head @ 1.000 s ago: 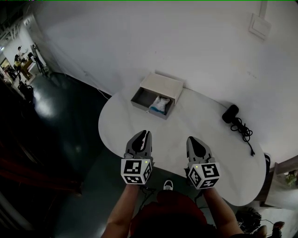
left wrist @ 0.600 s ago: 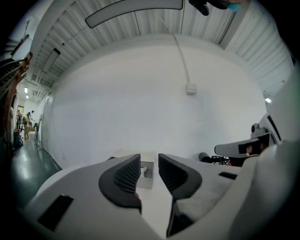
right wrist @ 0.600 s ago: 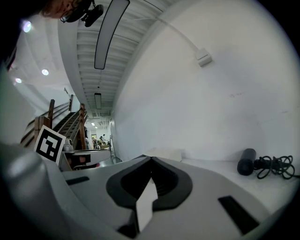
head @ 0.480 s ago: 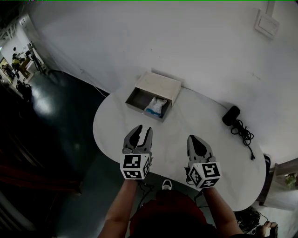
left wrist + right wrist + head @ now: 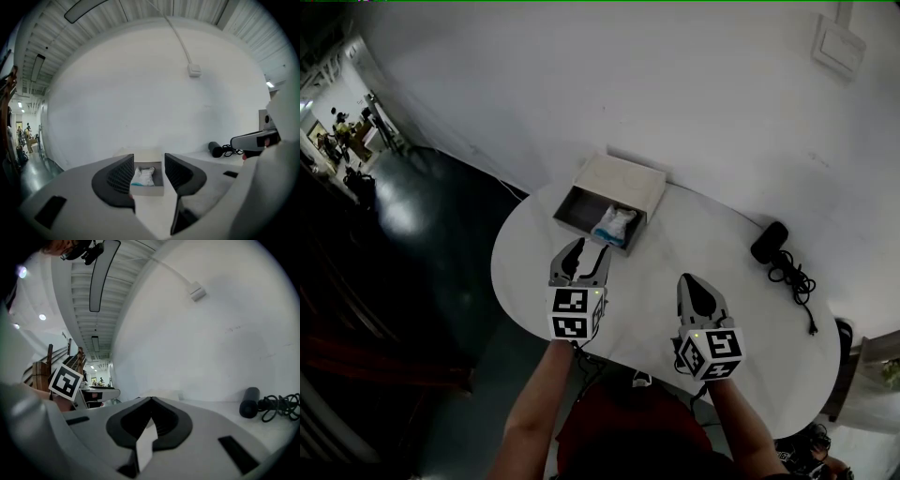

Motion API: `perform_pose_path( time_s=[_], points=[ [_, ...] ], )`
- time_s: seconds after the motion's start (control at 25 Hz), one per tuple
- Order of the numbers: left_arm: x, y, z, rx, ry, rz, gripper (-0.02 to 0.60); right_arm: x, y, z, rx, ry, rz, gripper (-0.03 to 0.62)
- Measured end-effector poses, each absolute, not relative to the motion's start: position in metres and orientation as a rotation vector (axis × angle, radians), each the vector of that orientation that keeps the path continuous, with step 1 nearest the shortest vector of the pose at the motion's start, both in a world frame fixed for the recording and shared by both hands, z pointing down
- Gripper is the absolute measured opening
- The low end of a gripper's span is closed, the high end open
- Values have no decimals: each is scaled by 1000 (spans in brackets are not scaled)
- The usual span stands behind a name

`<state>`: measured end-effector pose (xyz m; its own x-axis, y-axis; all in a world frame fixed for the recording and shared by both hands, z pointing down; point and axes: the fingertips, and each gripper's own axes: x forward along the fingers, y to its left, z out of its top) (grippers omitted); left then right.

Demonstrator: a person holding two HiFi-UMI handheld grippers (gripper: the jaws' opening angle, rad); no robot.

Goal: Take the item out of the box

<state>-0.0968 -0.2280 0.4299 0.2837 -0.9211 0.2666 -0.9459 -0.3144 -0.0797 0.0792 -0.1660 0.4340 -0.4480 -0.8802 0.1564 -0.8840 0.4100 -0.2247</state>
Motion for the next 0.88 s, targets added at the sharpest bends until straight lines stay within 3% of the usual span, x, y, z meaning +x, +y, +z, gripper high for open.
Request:
perform_pose_path(
  time_s=[0.88],
  points=[
    [-81,-340,495,2532,-1426,767,253,61,-219,455,1755,-2479,472,14]
  ],
)
